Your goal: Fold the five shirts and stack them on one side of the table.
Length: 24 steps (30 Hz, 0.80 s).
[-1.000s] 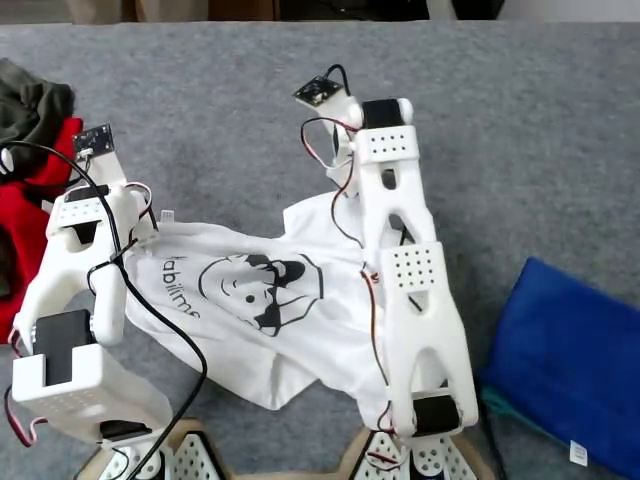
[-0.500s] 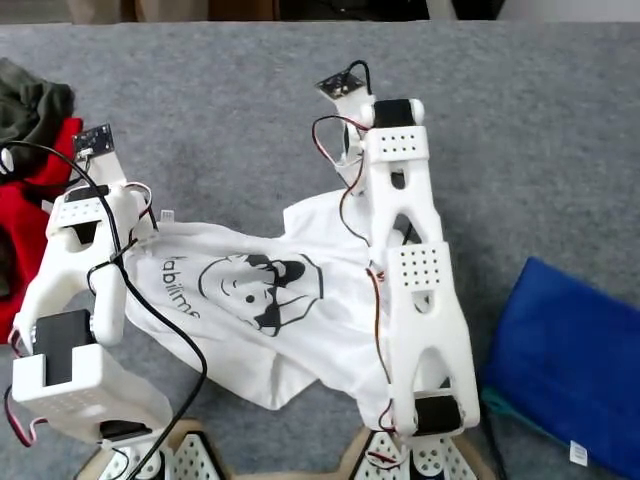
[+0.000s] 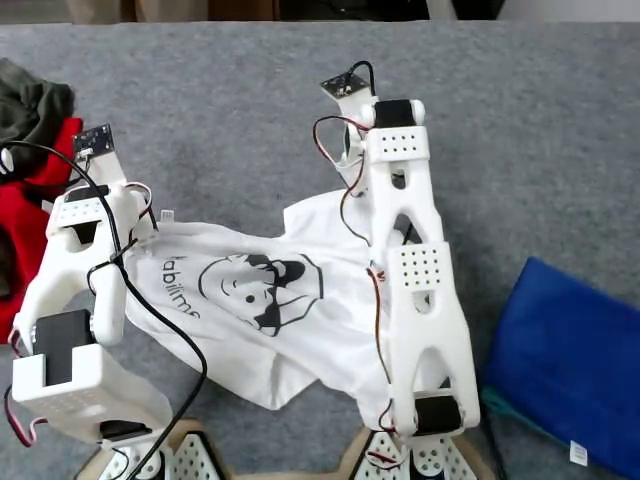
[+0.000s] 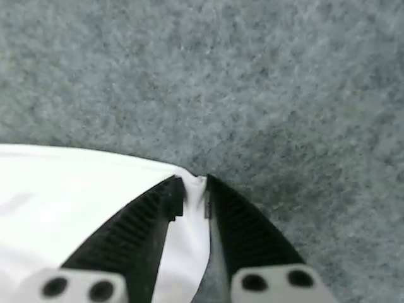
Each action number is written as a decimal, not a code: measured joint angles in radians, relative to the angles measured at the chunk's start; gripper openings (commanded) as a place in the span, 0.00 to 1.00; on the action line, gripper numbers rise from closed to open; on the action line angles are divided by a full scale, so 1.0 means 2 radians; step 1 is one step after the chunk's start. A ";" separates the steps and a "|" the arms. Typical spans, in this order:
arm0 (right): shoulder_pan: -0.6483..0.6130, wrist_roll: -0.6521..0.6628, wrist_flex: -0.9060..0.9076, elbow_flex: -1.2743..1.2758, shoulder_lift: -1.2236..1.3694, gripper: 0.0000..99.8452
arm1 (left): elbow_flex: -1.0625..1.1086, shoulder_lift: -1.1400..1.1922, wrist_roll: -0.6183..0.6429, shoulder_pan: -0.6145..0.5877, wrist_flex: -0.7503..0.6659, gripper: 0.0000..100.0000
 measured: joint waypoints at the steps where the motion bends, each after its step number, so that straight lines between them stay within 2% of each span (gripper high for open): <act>1: 0.000 0.000 0.000 0.000 0.000 0.06 | 0.000 0.000 0.000 0.000 0.000 0.02; 4: 0.000 0.000 0.000 0.000 0.000 0.05 | 0.000 0.000 0.000 0.000 0.000 0.02; 7: 0.000 0.000 0.001 0.001 0.000 0.00 | 0.000 0.000 0.000 0.000 0.000 0.02; 20: 0.006 0.000 0.002 -0.001 -0.003 0.00 | 0.000 0.000 0.000 0.000 -0.001 0.02; 24: 0.015 0.000 0.002 -0.001 -0.040 0.00 | 0.000 0.000 0.000 0.000 -0.001 0.02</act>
